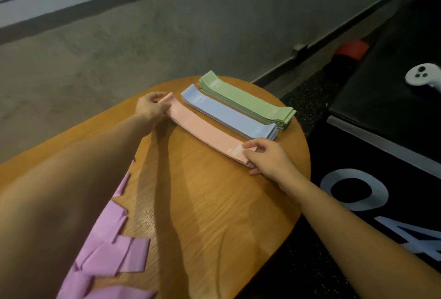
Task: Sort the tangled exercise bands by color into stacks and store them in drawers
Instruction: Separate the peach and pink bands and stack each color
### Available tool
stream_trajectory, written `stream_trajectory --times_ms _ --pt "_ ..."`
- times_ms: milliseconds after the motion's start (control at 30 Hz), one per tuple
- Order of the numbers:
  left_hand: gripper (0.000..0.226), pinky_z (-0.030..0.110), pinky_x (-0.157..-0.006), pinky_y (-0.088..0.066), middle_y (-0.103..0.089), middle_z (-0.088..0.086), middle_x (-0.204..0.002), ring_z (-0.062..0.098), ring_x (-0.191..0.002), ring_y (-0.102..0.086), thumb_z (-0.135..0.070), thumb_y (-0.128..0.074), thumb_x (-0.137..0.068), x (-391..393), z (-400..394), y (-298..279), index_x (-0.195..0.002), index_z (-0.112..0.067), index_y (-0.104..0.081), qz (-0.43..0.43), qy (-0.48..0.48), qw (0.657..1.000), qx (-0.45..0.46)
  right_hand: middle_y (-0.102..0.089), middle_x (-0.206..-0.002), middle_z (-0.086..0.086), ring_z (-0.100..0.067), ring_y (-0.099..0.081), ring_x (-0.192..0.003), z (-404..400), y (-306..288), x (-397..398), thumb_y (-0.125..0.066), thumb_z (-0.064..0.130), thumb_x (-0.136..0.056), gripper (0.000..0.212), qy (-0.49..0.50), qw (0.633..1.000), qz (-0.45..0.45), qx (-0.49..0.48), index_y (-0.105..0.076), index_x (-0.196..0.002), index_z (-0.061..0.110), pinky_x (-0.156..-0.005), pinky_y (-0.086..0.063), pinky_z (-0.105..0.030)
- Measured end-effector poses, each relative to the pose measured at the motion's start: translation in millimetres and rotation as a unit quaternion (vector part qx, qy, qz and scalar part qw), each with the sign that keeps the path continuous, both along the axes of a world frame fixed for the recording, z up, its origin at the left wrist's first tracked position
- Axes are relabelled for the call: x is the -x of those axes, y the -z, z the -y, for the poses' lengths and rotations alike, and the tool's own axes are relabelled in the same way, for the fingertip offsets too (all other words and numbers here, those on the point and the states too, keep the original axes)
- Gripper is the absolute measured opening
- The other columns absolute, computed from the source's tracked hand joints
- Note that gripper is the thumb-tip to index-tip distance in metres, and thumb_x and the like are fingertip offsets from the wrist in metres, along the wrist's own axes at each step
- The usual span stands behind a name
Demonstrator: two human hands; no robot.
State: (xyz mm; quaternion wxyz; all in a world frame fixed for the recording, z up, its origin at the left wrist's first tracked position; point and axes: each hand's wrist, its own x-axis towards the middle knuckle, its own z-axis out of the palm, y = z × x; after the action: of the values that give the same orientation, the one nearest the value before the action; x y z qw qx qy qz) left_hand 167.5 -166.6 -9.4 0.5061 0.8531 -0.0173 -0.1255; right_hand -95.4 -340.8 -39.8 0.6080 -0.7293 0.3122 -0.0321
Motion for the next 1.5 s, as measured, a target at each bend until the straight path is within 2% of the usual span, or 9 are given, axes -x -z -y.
stream_trajectory --times_ms 133,433,567,700,833,1133,1233,1367,1500 --pt "0.030 0.036 -0.090 -0.058 -0.060 0.007 -0.125 0.023 -0.109 -0.064 -0.018 -0.061 -0.100 -2.8 4.6 15.5 -0.129 -0.024 -0.062 -0.003 -0.006 1.000 -0.026 -0.064 -0.085 0.002 -0.015 -0.062 -0.061 3.6 4.8 2.2 -0.065 0.027 -0.094 0.010 -0.046 0.994 -0.027 0.093 -0.067 -0.103 0.031 -0.050 -0.056 -0.029" --pt "0.034 0.022 -0.059 -0.051 -0.058 0.003 -0.129 0.012 -0.084 -0.062 -0.025 -0.059 -0.101 1.8 6.5 22.3 -0.135 -0.026 -0.056 0.012 -0.022 0.997 -0.067 -0.060 -0.083 0.009 -0.013 -0.061 -0.063 1.9 7.0 10.8 -0.061 0.038 -0.096 0.022 -0.071 0.981 -0.024 0.178 -0.064 -0.118 0.035 -0.049 -0.052 -0.026" --pt "0.040 0.034 -0.084 -0.059 -0.045 0.002 -0.146 0.022 -0.110 -0.062 -0.030 -0.065 -0.097 10.1 -1.6 11.1 -0.135 -0.027 -0.053 0.044 -0.028 0.996 -0.078 -0.062 -0.081 0.006 -0.012 -0.060 -0.056 0.3 0.9 14.9 -0.061 0.039 -0.096 0.024 -0.062 0.987 -0.008 0.145 -0.063 -0.119 0.032 -0.047 -0.053 -0.026" --pt "0.032 0.020 -0.070 -0.050 -0.046 0.001 -0.143 0.013 -0.105 -0.056 -0.028 -0.061 -0.100 25.6 -22.6 0.9 -0.132 -0.024 -0.056 0.092 0.016 0.993 -0.067 -0.065 -0.077 0.003 -0.011 -0.058 -0.048 -10.4 -13.2 21.4 -0.057 0.037 -0.099 0.024 -0.052 0.987 0.013 0.149 -0.060 -0.123 0.032 -0.042 -0.047 -0.023" --pt "0.025 0.035 -0.098 -0.049 -0.059 0.004 -0.131 0.021 -0.116 -0.057 -0.025 -0.061 -0.098 48.3 -60.2 -6.3 -0.122 -0.018 -0.065 0.160 0.038 0.985 -0.059 -0.066 -0.082 -0.004 -0.019 -0.061 -0.053 -26.4 -25.4 27.3 -0.055 0.033 -0.098 0.025 -0.081 0.989 0.031 0.121 -0.058 -0.122 0.039 -0.049 -0.058 -0.038" --pt "0.012 0.011 -0.066 -0.046 -0.066 0.004 -0.115 0.007 -0.082 -0.064 -0.014 -0.059 -0.099 141.6 -153.9 -5.9 -0.106 -0.018 -0.068 0.176 0.093 0.978 -0.061 -0.059 -0.069 -0.006 -0.018 -0.054 -0.051 -86.0 -44.4 36.6 -0.052 0.023 -0.100 0.018 -0.156 0.982 0.064 0.087 -0.068 -0.108 0.025 -0.044 -0.050 -0.028" --pt "0.013 0.008 -0.076 -0.047 -0.067 0.001 -0.115 -0.005 -0.089 -0.062 -0.009 -0.059 -0.098 169.2 -187.3 -0.8 -0.106 -0.014 -0.068 0.179 0.115 0.974 -0.078 -0.060 -0.067 -0.006 -0.019 -0.053 -0.046 -110.0 -42.5 35.5 -0.054 0.023 -0.099 0.017 -0.177 0.979 0.058 0.086 -0.071 -0.097 0.027 -0.043 -0.047 -0.028" --pt "0.017 0.033 -0.098 -0.048 -0.068 0.000 -0.113 0.013 -0.106 -0.062 -0.008 -0.061 -0.095 200.4 -227.8 11.2 -0.103 -0.021 -0.067 0.180 0.112 0.974 -0.085 -0.058 -0.065 -0.006 -0.020 -0.052 -0.043 -141.1 -40.0 36.0 -0.055 0.022 -0.099 0.016 -0.213 0.972 0.060 0.085 -0.070 -0.094 0.024 -0.041 -0.043 -0.026" --pt "0.024 0.032 -0.098 -0.044 -0.066 -0.010 -0.111 0.011 -0.107 -0.058 -0.036 -0.052 -0.085 228.0 -260.1 22.0 -0.102 -0.027 -0.067 0.230 0.140 0.954 -0.131 -0.054 -0.060 0.001 -0.020 -0.050 -0.043 -170.2 -30.3 34.2 -0.056 0.019 -0.096 0.013 -0.223 0.967 0.073 0.101 -0.068 -0.093 0.025 -0.042 -0.044 -0.030"
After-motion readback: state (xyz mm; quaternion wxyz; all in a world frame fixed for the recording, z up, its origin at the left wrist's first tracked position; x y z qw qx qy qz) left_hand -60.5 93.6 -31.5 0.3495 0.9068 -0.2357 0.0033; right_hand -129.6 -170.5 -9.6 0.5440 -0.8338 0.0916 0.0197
